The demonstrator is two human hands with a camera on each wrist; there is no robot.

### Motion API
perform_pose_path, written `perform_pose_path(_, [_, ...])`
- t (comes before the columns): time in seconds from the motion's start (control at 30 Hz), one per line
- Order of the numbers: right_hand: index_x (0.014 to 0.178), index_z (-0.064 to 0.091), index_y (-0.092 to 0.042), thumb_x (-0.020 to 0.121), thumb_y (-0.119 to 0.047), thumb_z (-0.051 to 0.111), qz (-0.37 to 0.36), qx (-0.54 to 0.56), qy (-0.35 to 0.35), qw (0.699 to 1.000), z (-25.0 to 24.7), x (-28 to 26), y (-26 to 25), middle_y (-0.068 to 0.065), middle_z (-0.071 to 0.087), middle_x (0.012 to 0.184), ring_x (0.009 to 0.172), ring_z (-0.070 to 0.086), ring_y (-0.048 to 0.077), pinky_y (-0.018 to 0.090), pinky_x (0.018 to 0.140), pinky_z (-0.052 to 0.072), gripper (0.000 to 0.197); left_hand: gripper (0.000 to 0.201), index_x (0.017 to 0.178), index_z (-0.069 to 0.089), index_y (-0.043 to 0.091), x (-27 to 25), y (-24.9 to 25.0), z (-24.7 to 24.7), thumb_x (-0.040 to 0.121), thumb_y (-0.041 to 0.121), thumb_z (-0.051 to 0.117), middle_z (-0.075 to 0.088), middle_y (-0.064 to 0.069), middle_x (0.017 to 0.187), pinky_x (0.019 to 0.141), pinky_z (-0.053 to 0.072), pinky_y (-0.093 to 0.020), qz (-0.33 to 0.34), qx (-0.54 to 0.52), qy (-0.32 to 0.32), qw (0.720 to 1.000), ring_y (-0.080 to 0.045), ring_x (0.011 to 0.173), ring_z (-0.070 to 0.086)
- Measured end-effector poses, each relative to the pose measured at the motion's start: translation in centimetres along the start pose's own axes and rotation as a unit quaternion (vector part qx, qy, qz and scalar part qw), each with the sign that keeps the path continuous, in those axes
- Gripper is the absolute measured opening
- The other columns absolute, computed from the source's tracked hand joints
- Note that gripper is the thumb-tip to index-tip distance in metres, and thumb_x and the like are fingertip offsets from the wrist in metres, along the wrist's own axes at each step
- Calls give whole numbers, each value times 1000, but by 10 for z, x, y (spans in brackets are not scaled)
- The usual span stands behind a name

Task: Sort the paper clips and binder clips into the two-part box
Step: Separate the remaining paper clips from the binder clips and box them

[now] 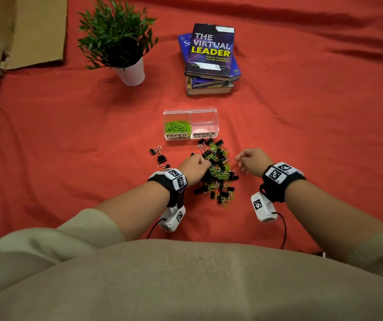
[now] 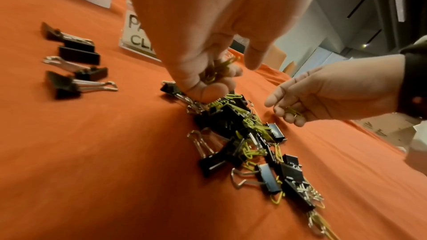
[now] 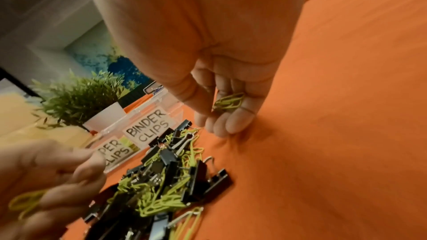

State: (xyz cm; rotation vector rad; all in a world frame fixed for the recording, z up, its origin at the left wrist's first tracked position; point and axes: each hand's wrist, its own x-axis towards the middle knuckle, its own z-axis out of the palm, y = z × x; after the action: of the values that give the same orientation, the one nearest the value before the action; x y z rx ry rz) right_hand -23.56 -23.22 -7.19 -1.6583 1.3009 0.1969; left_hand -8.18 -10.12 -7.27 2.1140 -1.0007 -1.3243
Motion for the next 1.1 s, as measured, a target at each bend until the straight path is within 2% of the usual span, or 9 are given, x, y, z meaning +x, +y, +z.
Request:
perform_pose_path(0.13, [79,66,-6,89,-12,55,-15,-125,31,992,11,8,-3,12,72,85,77,66,24,38,78,57,16,8,95,51,11,6,-3,3,92,19,53,56,-3,81,63,40,-28,24,133,29,990,-21,76,52])
perform_pose_path(0.23, [88,67,4,85,-13,61,-12,-180,30,983,22,10,-7,19,70,88,81,66,28,32,68,54,18,20,106,50,11,5,-14,-2,90,20,58,60,-8,99,71,39,-29,36,200,11,979,-24,87,55])
perform_pose_path(0.37, [79,57,-7,83,-18,66,-28,-220,24,975,33,7,-9,9,59,78,69,54,21,21,46,34,15,32,106,48,12,-3,-28,-12,82,18,68,60,-5,95,70,43,-30,26,204,3,979,-23,84,58])
perform_pose_path(0.43, [80,53,-10,82,-17,67,-32,-218,20,975,37,6,-10,7,57,81,72,54,21,21,47,34,16,35,103,48,13,-6,-31,-15,78,18,71,62,-4,93,69,46,-32,28,206,-6,978,-23,83,59])
perform_pose_path(0.57, [81,55,-12,81,-12,69,-16,-188,18,982,43,6,-10,7,60,86,74,57,21,26,61,43,13,27,107,50,14,-6,-24,-16,83,17,61,52,3,78,59,35,-27,51,215,6,975,-21,72,53])
perform_pose_path(0.73, [82,61,-13,81,-9,67,-3,-167,27,986,43,4,-11,7,63,87,80,62,23,28,68,49,7,28,115,53,14,7,-12,-8,87,13,54,57,-8,115,80,46,-34,110,289,14,951,-27,101,56])
perform_pose_path(0.87, [86,61,-13,85,-9,60,-21,-207,28,978,49,-3,-12,6,61,87,84,61,25,31,75,50,5,33,119,50,10,13,-15,-3,90,21,59,54,-11,119,89,49,-45,120,380,8,917,-31,112,53])
perform_pose_path(1.0, [84,61,-5,87,-12,57,-72,-270,6,960,53,-11,-9,13,60,85,87,62,30,30,67,46,9,24,113,52,7,13,-19,-3,93,19,55,53,-12,115,88,49,-45,140,411,7,901,-31,110,52])
perform_pose_path(1.1, [87,63,-1,89,-10,55,-67,-214,-8,974,46,-12,-10,11,59,80,72,58,22,30,61,50,12,23,115,52,6,13,-25,-6,95,18,50,53,-13,118,90,46,-41,126,388,4,913,-31,110,52])
